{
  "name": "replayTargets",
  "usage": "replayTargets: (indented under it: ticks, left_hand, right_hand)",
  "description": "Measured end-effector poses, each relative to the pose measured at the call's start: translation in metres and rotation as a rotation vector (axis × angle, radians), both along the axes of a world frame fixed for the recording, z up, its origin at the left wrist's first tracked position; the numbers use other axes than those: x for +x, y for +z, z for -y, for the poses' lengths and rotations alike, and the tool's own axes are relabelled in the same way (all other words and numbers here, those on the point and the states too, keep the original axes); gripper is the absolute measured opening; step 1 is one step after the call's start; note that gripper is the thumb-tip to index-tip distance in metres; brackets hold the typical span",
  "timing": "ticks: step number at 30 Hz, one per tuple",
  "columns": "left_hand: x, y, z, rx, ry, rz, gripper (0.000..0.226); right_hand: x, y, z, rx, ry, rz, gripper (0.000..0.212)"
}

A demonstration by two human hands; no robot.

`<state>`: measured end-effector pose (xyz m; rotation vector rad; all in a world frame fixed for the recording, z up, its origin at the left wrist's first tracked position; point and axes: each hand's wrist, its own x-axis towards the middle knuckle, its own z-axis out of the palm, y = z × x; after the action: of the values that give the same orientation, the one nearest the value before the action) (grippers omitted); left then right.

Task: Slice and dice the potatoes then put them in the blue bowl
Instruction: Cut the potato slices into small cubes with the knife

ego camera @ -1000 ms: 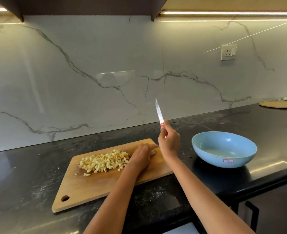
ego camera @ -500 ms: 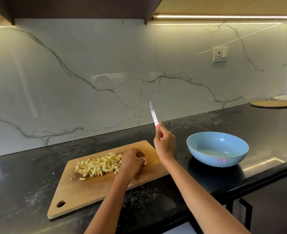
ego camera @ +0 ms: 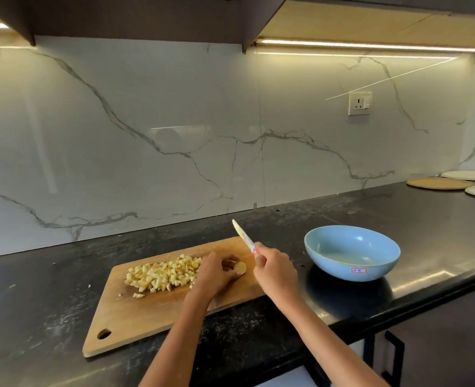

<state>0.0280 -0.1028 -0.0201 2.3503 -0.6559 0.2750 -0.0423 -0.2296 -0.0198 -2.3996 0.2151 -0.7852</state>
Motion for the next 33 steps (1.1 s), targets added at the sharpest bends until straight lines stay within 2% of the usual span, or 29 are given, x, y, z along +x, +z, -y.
replayTargets:
  ticks: [12, 18, 25, 33]
  left_hand:
    - [-0.001, 0.004, -0.006, -0.034, -0.022, -0.034, 0.039]
    - [-0.005, 0.002, 0.0, -0.015, -0.025, -0.024, 0.031]
    - [-0.006, 0.003, 0.001, -0.15, 0.025, -0.162, 0.03]
    - [-0.005, 0.002, 0.004, -0.217, 0.091, -0.237, 0.027]
  right_hand:
    - [-0.013, 0.002, -0.003, -0.144, -0.051, -0.129, 0.035]
    - [-0.024, 0.006, -0.011, -0.237, -0.049, -0.182, 0.034]
    - [-0.037, 0.006, -0.014, -0.299, -0.045, -0.285, 0.021]
    - [-0.041, 0.017, -0.024, -0.36, -0.025, -0.343, 0.022]
